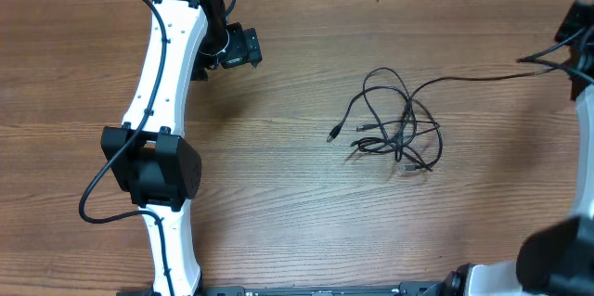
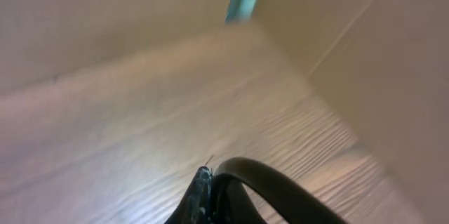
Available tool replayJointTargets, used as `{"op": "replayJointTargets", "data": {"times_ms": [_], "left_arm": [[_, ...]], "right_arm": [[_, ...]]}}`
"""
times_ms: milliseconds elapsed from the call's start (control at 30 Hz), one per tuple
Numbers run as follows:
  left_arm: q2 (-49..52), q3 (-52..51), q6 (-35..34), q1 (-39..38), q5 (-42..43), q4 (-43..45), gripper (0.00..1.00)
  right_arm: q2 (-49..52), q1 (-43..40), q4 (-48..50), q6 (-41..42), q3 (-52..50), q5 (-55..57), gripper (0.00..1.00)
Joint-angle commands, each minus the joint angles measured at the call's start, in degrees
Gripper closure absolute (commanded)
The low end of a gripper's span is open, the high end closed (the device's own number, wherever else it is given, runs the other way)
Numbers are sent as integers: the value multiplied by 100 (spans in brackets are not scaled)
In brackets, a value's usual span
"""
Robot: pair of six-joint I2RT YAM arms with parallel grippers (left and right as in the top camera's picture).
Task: Untangle cables
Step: 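Return the right gripper to the cable pile and grasp strands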
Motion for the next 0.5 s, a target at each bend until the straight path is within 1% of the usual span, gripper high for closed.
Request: {"op": "replayJointTargets", "data": {"times_ms": [0, 233, 467], "left_arm": [[44, 107, -39, 24, -81, 2, 1], [44, 107, -39, 24, -81, 2, 1], [44, 107, -39, 24, -81, 2, 0]], "right_arm": [[398, -37, -155, 614, 37, -592, 96], [1169, -35, -413, 632, 35, -1043, 96], [1344, -35, -514, 634, 33, -1292, 96]]}}
